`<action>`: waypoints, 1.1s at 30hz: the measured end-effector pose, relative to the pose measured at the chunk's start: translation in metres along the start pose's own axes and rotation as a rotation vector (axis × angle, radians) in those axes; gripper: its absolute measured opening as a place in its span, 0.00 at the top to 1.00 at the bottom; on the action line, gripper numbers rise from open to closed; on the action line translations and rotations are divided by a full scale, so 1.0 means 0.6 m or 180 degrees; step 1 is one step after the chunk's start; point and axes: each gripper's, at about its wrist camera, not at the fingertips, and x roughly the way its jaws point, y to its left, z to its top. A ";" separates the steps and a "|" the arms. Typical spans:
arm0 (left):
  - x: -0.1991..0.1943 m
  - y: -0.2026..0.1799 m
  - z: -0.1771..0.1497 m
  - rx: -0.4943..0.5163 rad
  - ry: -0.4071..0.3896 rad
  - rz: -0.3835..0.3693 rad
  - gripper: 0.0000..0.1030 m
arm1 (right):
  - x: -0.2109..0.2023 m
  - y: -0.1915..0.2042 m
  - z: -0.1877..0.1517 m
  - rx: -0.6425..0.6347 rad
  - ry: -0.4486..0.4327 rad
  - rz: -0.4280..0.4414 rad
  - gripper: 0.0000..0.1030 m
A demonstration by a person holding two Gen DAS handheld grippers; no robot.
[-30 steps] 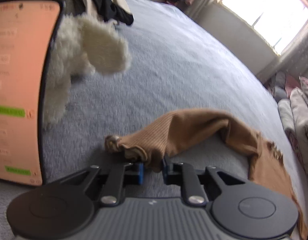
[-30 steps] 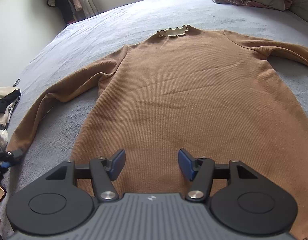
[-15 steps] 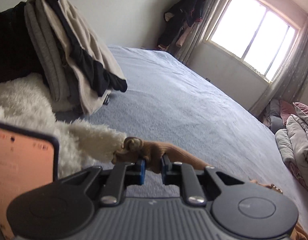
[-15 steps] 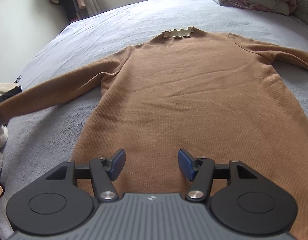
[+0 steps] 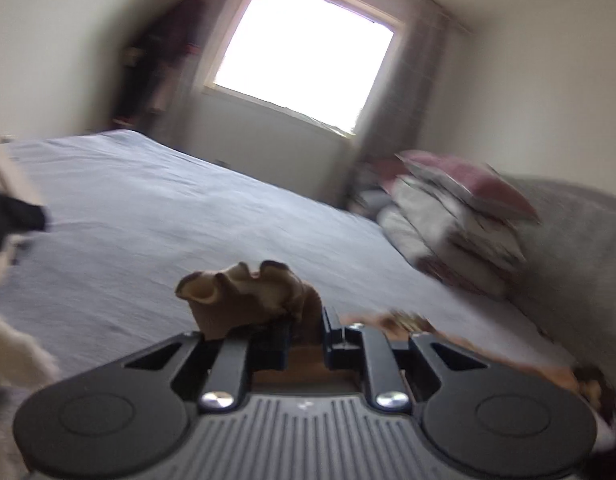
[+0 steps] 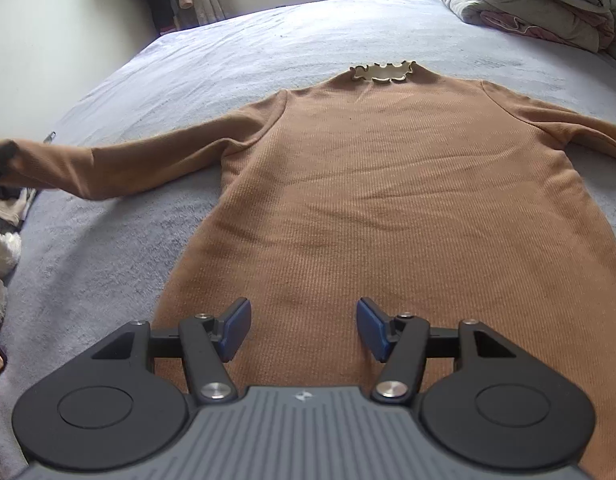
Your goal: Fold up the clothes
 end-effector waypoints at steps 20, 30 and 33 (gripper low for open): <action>0.055 -0.169 -0.159 0.1633 0.1402 -0.1051 0.84 | -0.059 0.025 0.011 -0.0235 -0.0057 0.1587 0.71; 0.059 -0.163 -0.159 0.1534 0.1414 -0.1055 0.83 | -0.067 0.045 0.004 -0.0453 -0.0021 0.1773 0.70; 0.055 -0.165 -0.157 0.1541 0.1404 -0.1054 0.83 | -0.057 0.055 -0.002 -0.0560 0.0068 0.1661 0.73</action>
